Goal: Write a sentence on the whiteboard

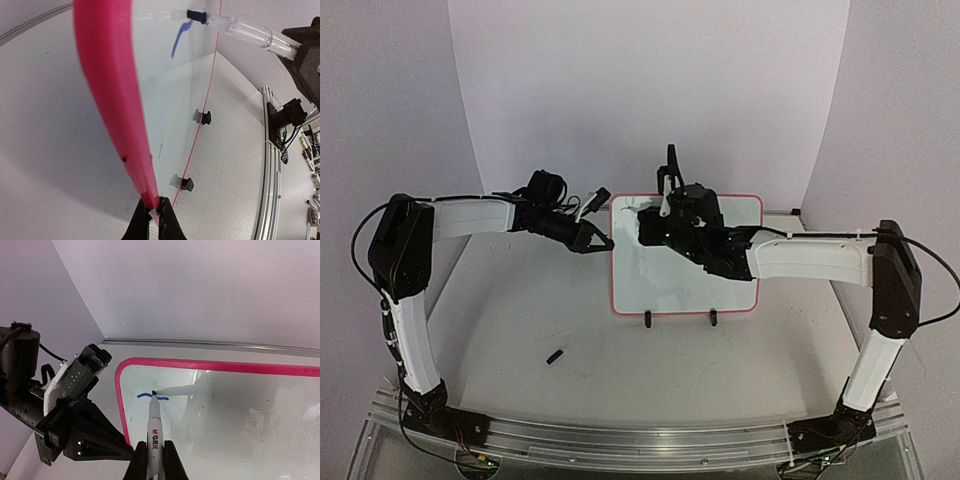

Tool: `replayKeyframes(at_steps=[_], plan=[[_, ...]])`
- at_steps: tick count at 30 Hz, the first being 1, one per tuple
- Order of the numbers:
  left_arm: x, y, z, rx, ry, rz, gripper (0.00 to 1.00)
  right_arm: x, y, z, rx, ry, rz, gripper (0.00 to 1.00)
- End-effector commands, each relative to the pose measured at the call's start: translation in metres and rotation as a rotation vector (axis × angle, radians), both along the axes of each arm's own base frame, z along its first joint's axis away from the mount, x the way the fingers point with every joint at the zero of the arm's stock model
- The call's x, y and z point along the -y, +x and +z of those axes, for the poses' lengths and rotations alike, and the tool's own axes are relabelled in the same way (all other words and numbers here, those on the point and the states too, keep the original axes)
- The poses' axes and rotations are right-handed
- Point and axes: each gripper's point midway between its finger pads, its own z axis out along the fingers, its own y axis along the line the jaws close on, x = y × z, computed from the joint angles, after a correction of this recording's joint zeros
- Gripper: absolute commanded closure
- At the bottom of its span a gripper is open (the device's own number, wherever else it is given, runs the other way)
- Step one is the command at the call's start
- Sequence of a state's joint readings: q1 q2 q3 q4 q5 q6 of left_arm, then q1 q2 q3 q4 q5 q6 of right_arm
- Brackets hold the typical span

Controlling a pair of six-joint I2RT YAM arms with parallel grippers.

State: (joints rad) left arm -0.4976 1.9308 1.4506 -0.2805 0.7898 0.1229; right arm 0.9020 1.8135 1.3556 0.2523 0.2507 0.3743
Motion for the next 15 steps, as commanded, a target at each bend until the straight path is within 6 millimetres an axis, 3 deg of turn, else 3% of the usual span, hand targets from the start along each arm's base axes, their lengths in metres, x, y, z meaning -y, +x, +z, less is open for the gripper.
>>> replayKeyframes(at_steps=[1,15], plan=[[0.001,-0.012,-0.003,0.033,0.059,-0.027,1.00,0.000,0.005,0.000,-0.007,0.003,-0.033,1.00],[0.000,-0.011,0.000,0.040,0.060,-0.024,1.00,0.012,-0.009,-0.030,-0.084,-0.008,-0.037,1.00]])
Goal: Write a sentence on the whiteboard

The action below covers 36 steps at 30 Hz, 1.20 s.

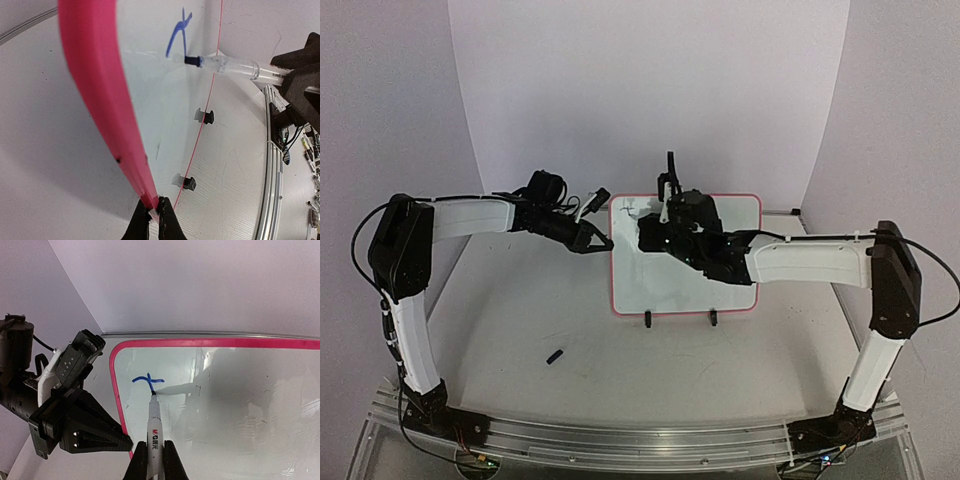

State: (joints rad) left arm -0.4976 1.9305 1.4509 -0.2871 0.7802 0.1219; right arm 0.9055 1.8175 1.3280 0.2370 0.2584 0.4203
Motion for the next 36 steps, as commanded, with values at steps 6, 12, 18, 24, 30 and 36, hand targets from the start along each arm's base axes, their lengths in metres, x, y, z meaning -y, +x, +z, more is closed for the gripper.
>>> replayKeyframes(at_steps=[6,12,18,24,30,36], plan=[[0.001,-0.012,0.003,0.046,0.050,-0.032,1.00,0.002,-0.017,-0.025,-0.058,-0.020,0.010,1.00],[0.002,-0.012,0.004,0.047,0.048,-0.033,1.00,-0.009,-0.015,-0.014,-0.031,0.015,0.029,1.00],[0.002,-0.012,0.003,0.047,0.048,-0.032,1.00,-0.024,-0.014,0.012,0.022,0.081,0.079,1.00],[0.001,-0.012,0.002,0.046,0.052,-0.031,1.00,-0.015,-0.026,0.044,0.077,0.162,0.103,1.00],[0.001,-0.012,0.000,0.042,0.059,-0.029,1.00,0.011,-0.026,0.037,0.068,0.123,0.029,1.00],[0.001,-0.011,-0.001,0.045,0.061,-0.028,1.00,0.025,-0.021,0.020,0.033,0.111,0.009,1.00]])
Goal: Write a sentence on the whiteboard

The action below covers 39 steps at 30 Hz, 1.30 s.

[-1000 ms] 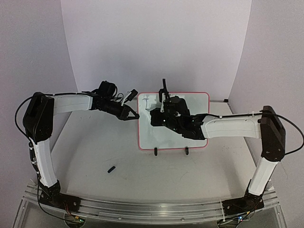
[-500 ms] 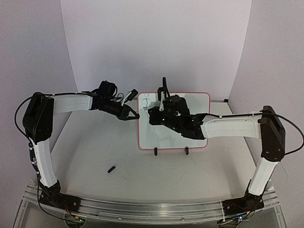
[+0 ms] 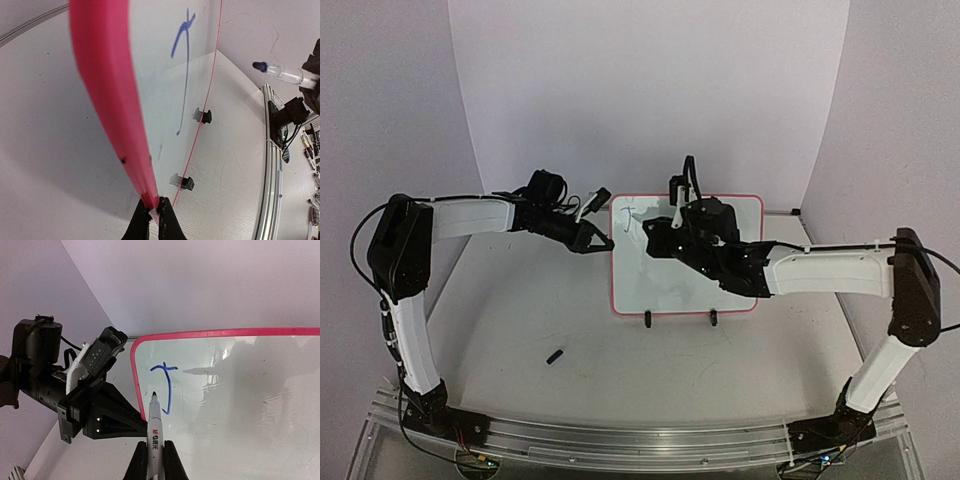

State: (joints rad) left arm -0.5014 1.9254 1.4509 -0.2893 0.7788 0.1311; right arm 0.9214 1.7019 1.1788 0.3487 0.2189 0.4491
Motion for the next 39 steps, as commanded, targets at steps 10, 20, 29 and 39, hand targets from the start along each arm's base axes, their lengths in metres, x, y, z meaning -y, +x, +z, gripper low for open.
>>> replayKeyframes(at_steps=[10,20,29,39], plan=[[-0.001,-0.010,-0.004,0.035,0.066,-0.021,1.00,0.014,0.019,-0.002,-0.008,0.014,-0.029,1.00],[-0.001,-0.010,-0.005,0.036,0.069,-0.022,1.00,0.009,0.026,-0.004,-0.011,0.023,-0.020,1.00],[-0.001,-0.010,-0.005,0.037,0.071,-0.024,1.00,0.002,0.030,-0.008,-0.015,0.017,0.000,1.00],[-0.001,-0.010,-0.004,0.039,0.071,-0.024,1.00,0.006,0.020,-0.033,-0.074,0.003,0.019,1.00]])
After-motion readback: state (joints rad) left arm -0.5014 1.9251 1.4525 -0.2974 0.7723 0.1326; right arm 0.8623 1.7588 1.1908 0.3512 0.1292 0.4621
